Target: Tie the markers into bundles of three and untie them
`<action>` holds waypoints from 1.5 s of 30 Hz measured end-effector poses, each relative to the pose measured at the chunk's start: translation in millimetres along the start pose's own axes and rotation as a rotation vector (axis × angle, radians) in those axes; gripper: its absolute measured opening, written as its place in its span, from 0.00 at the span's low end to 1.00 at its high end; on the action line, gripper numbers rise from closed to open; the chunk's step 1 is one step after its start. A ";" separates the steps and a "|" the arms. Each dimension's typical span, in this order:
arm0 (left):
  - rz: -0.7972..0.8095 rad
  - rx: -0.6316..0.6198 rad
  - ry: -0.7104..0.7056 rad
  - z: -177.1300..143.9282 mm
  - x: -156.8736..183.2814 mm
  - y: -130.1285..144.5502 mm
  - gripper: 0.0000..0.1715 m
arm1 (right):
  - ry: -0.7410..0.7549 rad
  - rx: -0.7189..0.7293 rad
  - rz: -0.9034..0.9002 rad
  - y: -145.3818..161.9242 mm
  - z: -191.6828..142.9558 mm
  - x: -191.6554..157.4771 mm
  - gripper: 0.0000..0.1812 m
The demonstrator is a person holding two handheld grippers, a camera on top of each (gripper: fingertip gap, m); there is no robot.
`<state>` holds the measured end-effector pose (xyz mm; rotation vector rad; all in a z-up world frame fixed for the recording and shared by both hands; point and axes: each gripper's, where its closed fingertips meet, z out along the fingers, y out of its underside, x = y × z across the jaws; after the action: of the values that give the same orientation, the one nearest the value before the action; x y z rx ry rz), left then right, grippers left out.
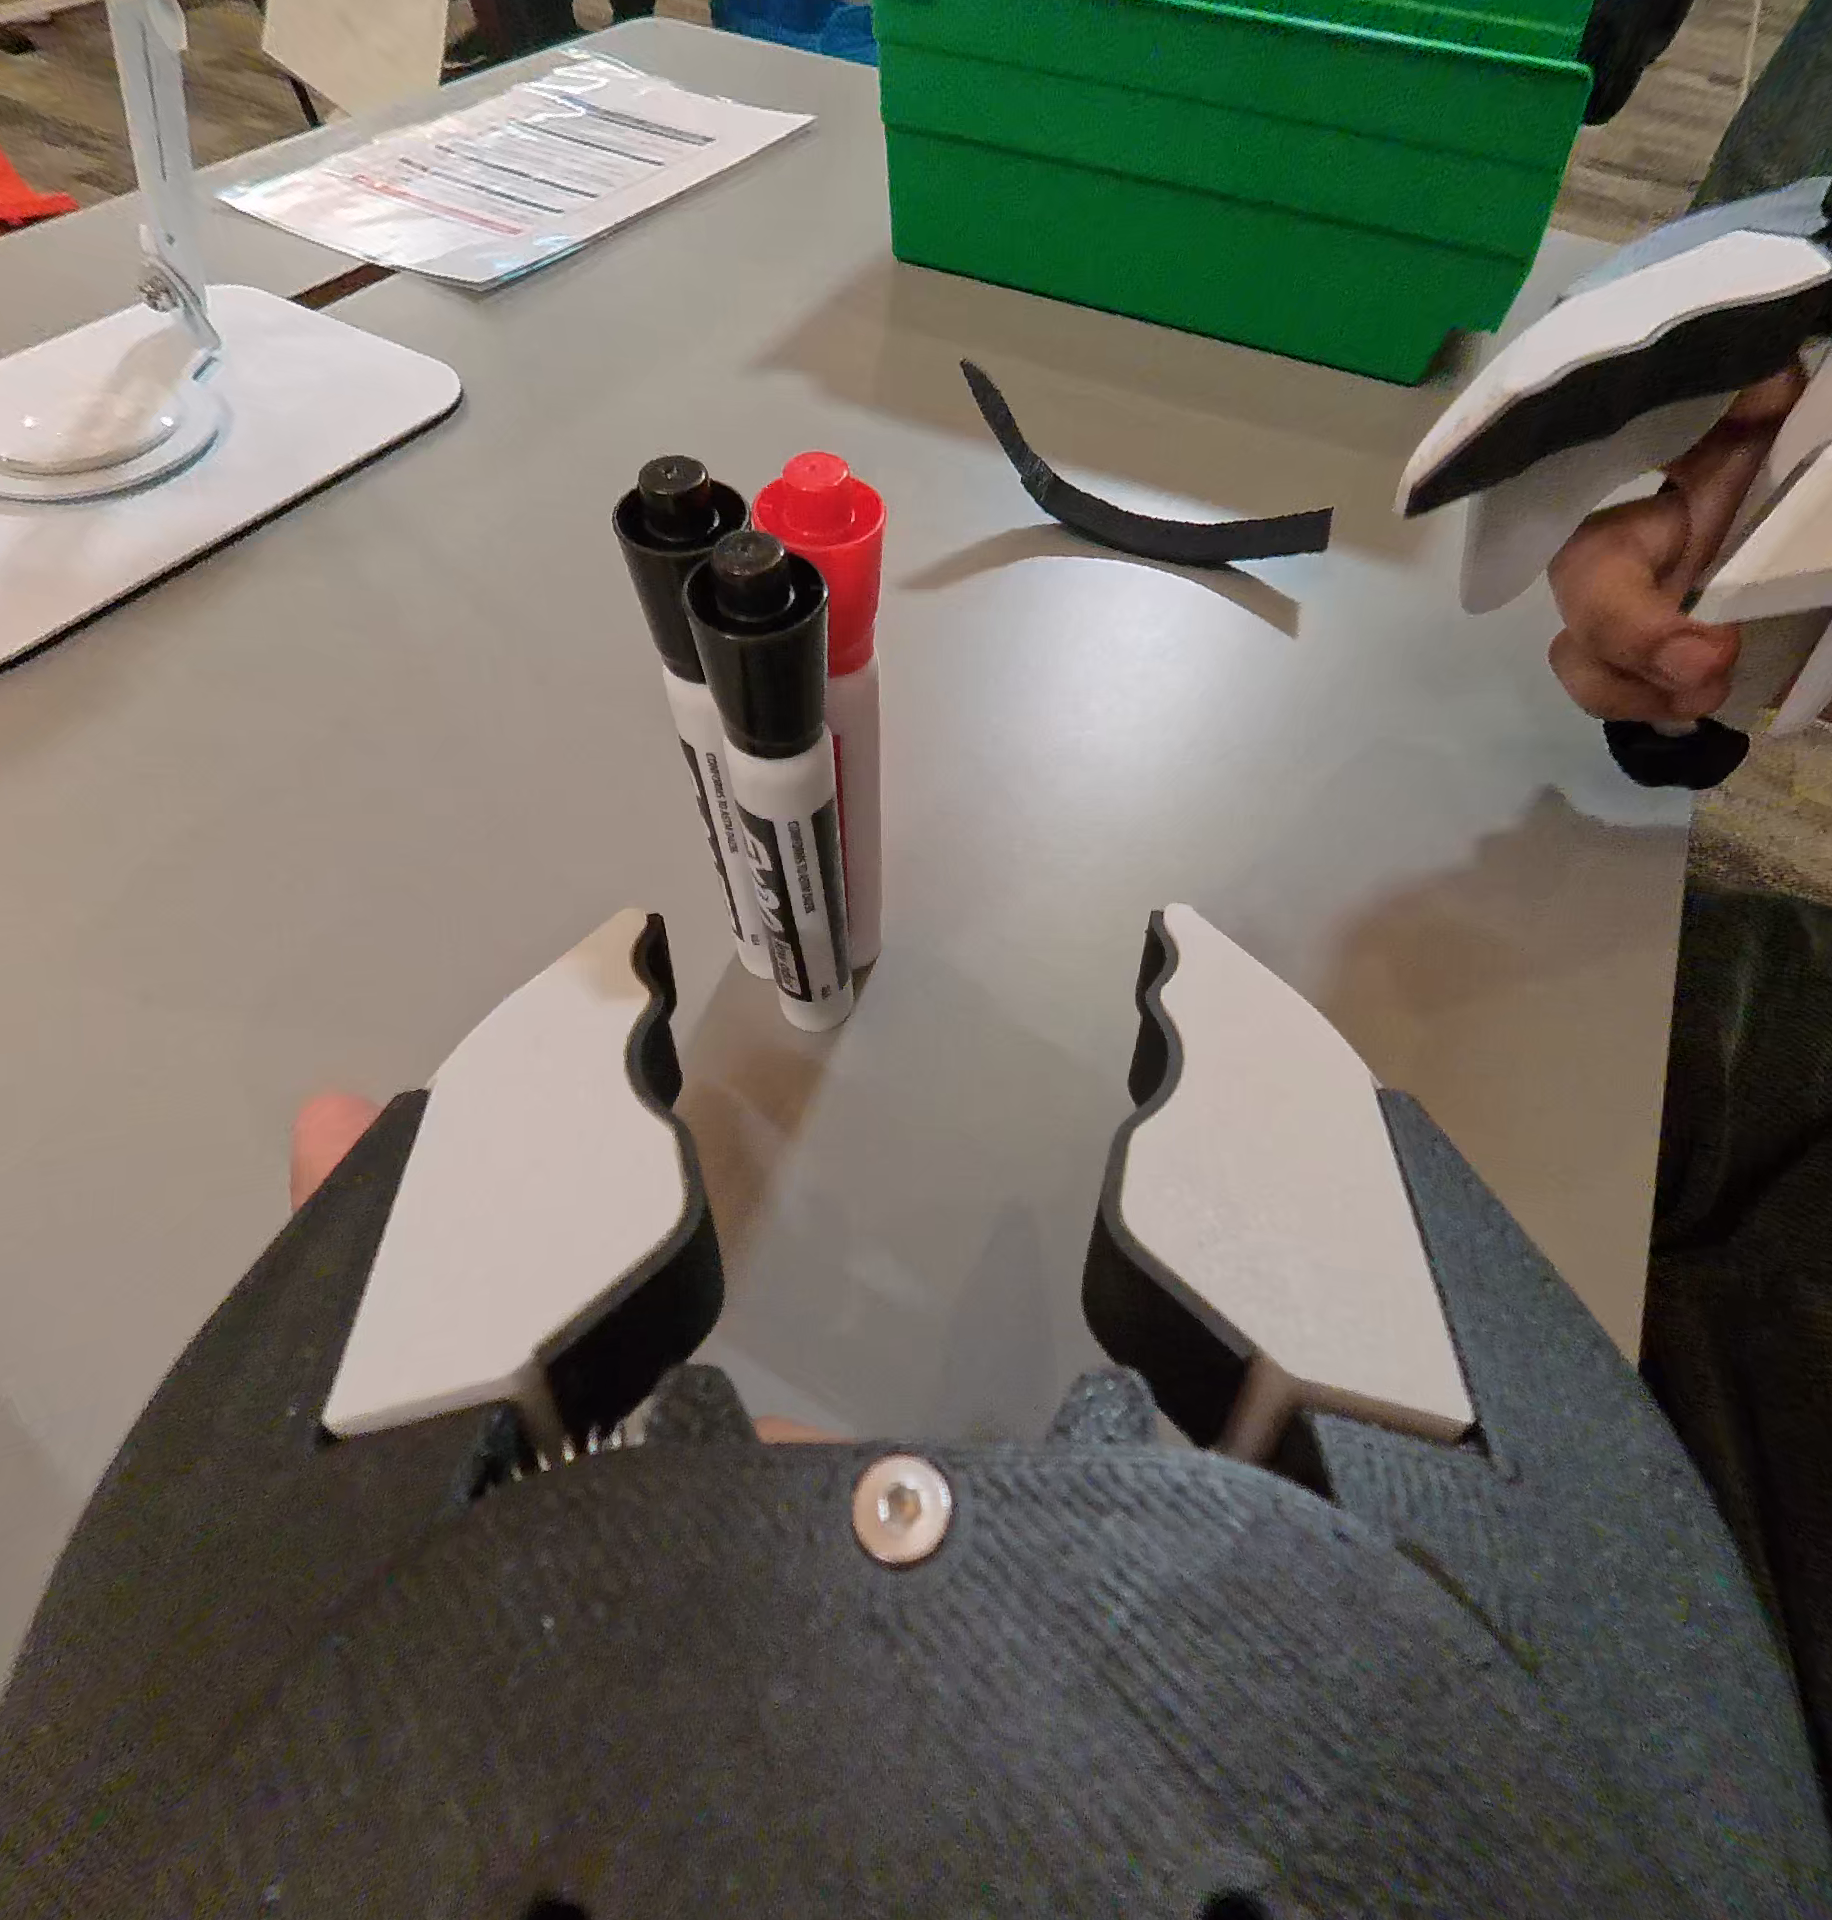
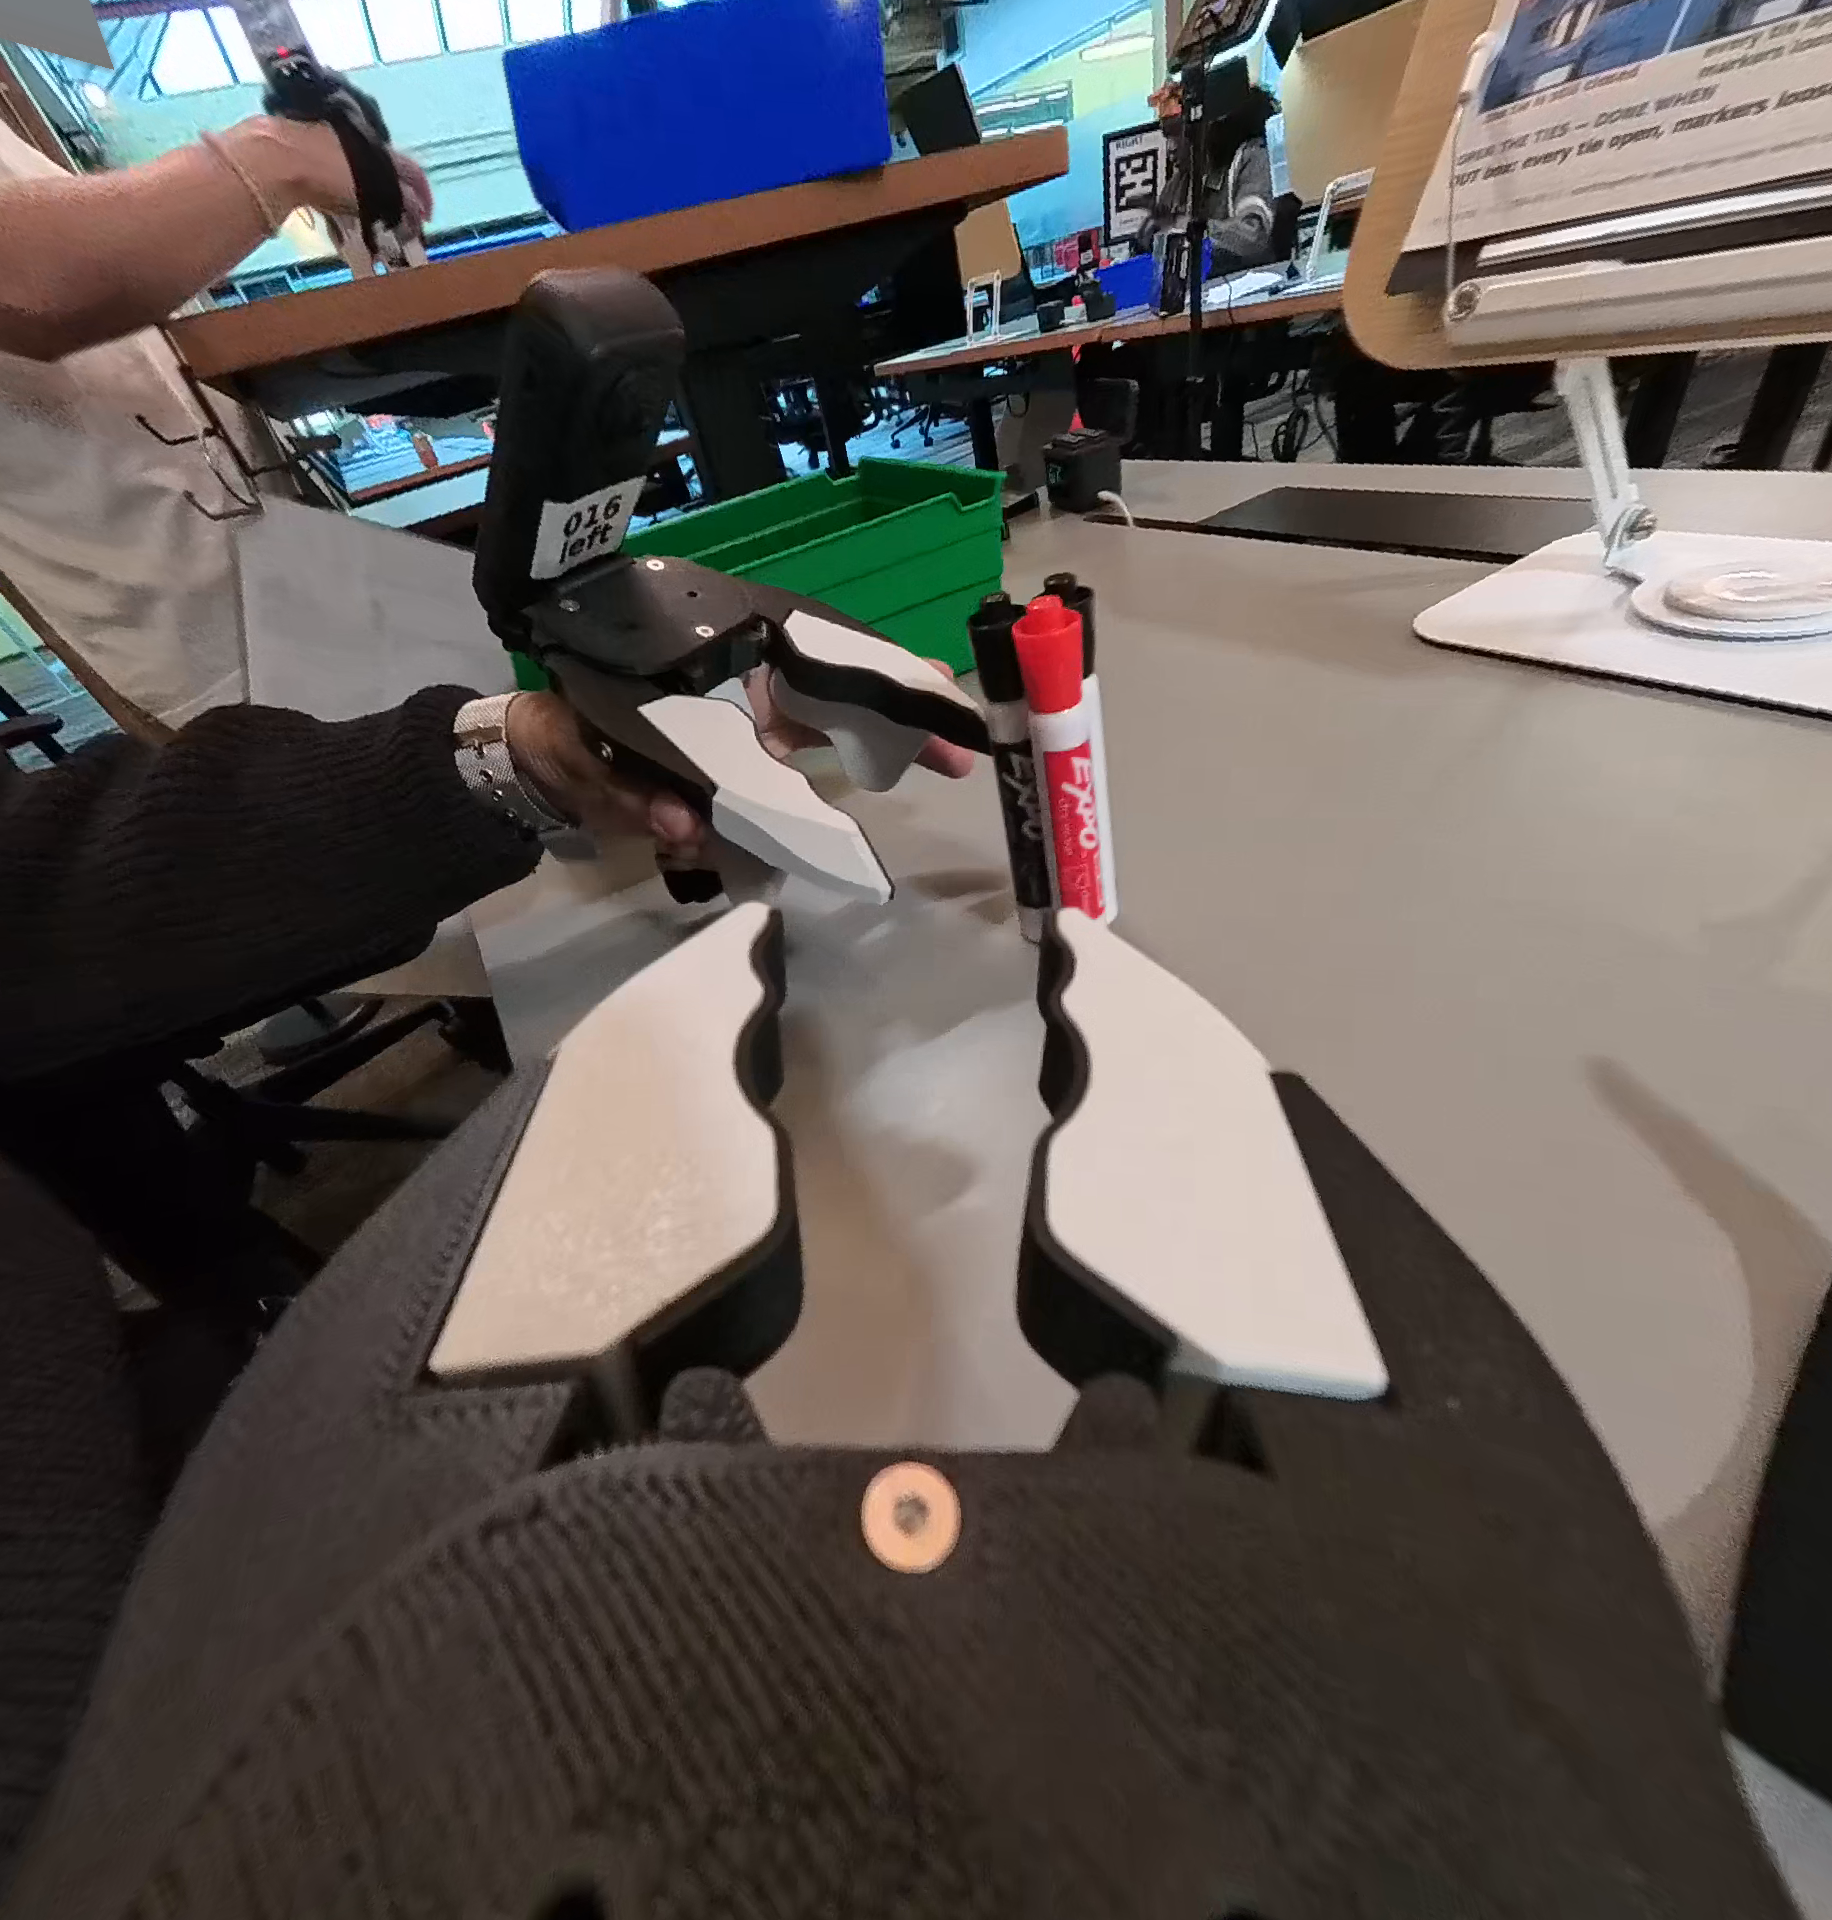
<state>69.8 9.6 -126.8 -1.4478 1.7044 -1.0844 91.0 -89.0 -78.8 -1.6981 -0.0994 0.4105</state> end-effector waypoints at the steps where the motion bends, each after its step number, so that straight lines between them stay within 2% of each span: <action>1: -0.002 0.005 -0.002 -0.7 0.3 -0.7 0.50 | 0.002 -0.006 -0.003 2.1 0.1 -1.0 0.26; 10: 0.001 0.048 0.059 -2.3 8.0 -6.1 0.51 | 0.002 0.002 0.025 1.9 1.0 6.1 0.26; 13: -0.008 0.040 0.041 -6.0 5.4 -0.4 0.51 | 0.000 0.016 0.045 -1.7 3.6 12.4 0.27; 20: -0.081 0.088 -0.010 -37.7 2.8 7.1 0.50 | -0.063 0.029 0.107 -5.6 27.4 13.7 0.30; 28: -0.095 0.122 -0.087 -63.1 -0.9 13.8 0.50 | -0.137 -0.006 0.087 -3.3 50.0 -3.6 0.33; 45: -0.055 0.111 -0.079 -51.9 -1.6 12.2 0.50 | -0.115 0.008 0.110 -3.6 43.9 4.1 0.36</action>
<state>19.2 21.1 -114.4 -1.4558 1.5330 -1.1182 81.2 -45.9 -81.2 -1.6764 -0.0886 0.5901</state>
